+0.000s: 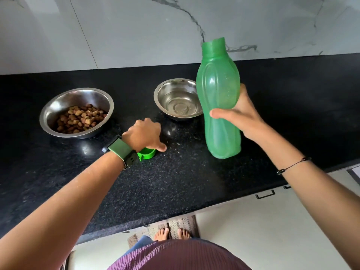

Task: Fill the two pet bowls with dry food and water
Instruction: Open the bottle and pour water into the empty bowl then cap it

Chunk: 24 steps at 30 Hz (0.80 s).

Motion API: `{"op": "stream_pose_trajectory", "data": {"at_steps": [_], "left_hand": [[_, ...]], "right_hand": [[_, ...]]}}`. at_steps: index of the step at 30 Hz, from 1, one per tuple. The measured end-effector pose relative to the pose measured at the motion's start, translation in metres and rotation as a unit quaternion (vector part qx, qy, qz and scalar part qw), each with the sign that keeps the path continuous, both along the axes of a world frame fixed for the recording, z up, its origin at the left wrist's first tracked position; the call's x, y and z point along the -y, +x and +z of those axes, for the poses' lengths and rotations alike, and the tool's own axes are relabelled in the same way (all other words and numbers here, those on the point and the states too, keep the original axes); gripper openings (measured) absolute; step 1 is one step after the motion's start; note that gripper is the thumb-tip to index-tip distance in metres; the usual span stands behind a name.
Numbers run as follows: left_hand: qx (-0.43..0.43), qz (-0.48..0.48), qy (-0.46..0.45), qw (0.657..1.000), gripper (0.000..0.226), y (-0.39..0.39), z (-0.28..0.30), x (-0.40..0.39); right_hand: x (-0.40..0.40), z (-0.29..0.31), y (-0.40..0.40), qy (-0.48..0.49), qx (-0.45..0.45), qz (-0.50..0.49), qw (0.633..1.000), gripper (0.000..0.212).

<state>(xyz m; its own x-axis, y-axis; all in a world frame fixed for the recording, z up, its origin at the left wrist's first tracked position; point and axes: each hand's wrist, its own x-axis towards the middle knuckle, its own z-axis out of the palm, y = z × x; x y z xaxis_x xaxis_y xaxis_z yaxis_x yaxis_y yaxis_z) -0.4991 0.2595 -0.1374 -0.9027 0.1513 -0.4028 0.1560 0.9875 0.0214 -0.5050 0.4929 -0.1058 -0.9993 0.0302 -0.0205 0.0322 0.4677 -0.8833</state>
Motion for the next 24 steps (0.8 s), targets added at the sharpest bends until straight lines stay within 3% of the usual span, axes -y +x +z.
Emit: {"op": "stream_pose_trajectory", "data": {"at_steps": [5,8,11,13,15,16,17,19,21,22,24], "left_hand": [[0.018,0.012,-0.047,0.999,0.063,0.015,-0.014,-0.003],[0.004,0.018,-0.029,0.999,0.037,0.018,-0.017,-0.007],[0.003,0.018,-0.001,1.0,0.032,0.014,-0.004,-0.006],[-0.015,0.025,0.047,0.998,0.034,0.008,0.019,-0.001],[-0.03,0.06,0.195,0.979,0.027,0.005,0.049,0.005],[-0.036,0.084,0.317,0.944,0.025,0.006,0.065,0.007],[-0.04,0.106,0.455,0.883,0.026,0.009,0.078,0.008],[-0.053,0.109,0.675,0.728,0.03,0.015,0.1,0.007],[-0.08,0.054,0.785,0.611,0.035,0.016,0.112,0.001],[-0.095,0.019,0.815,0.572,0.036,0.015,0.117,-0.005],[-0.124,-0.039,0.837,0.531,0.035,0.012,0.122,-0.019]], "right_hand": [[0.025,-0.019,0.011,-0.196,-0.031,-0.013,0.98,0.081],[0.034,-0.033,0.019,-0.231,-0.056,-0.01,0.971,0.086],[0.04,-0.041,0.022,-0.224,-0.084,0.01,0.971,0.086],[0.042,-0.043,0.023,-0.21,-0.1,0.022,0.972,0.085],[0.043,-0.046,0.024,-0.181,-0.112,0.031,0.977,0.089],[0.044,-0.047,0.024,-0.166,-0.118,0.035,0.978,0.091],[0.044,-0.048,0.024,-0.157,-0.122,0.04,0.979,0.093],[0.044,-0.05,0.025,-0.15,-0.123,0.046,0.98,0.094],[0.043,-0.052,0.025,-0.152,-0.116,0.047,0.981,0.094],[0.042,-0.052,0.026,-0.151,-0.113,0.047,0.981,0.094],[0.041,-0.053,0.025,-0.147,-0.108,0.046,0.982,0.095]]}}
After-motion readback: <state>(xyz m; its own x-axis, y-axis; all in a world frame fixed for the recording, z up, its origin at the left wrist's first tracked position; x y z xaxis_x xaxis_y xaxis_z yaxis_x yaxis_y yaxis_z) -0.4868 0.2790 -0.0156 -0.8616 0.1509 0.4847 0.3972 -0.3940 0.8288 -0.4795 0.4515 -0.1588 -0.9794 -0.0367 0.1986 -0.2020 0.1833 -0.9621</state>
